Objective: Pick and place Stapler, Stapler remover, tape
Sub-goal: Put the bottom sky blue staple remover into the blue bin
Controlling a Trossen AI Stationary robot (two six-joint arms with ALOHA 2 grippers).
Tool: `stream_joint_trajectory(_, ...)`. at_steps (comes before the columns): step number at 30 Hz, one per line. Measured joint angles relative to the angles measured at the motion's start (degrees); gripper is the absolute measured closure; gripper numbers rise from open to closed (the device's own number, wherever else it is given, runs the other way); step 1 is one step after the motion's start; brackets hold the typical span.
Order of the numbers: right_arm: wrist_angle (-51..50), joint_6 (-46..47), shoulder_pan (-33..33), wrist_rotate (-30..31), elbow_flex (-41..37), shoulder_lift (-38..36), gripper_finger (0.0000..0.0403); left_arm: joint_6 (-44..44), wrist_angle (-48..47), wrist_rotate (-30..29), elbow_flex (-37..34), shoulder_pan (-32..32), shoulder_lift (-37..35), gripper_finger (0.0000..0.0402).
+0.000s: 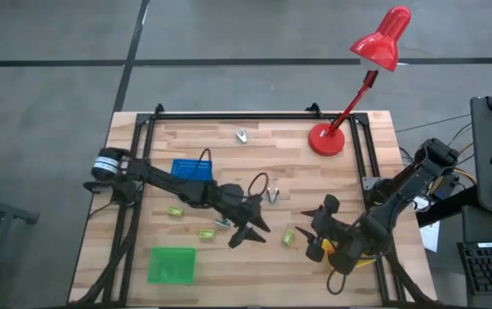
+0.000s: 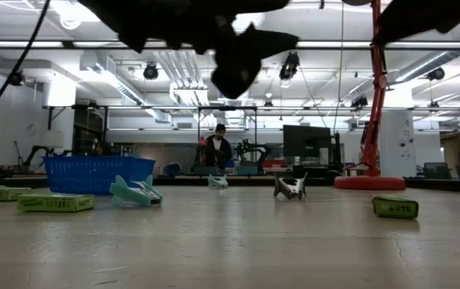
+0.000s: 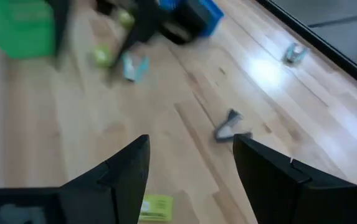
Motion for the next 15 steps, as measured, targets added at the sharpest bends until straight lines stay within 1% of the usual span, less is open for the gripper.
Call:
stream_joint_trajectory(4, 1.1, 0.7, -2.3, -2.7, -2.9, 0.0, 0.0182, 0.3, 1.8, -4.9, -3.8, -0.5, -3.1, 0.0216)
stream_joint_trajectory(7, 1.2, 2.1, -3.4, -3.6, -4.9, 0.0, 0.0184, -2.2, 2.0, -9.4, -6.9, -0.5, -5.1, 0.0216)
stream_joint_trajectory(9, 1.3, 2.3, -4.2, -3.9, -5.7, 0.0, 0.0184, -4.4, 1.8, -11.2, -8.7, -0.5, -5.6, 0.0216)
stream_joint_trajectory(12, 1.4, 2.1, -4.9, -3.9, -5.9, 0.0, 0.0184, -7.3, 1.4, -11.6, -11.2, -0.4, -6.2, 0.0216)
stream_joint_trajectory(15, 1.6, 0.7, -5.7, -3.9, -5.9, 0.0, 0.0184, -6.5, -0.9, -11.5, -12.7, -0.6, -7.6, 0.0216)
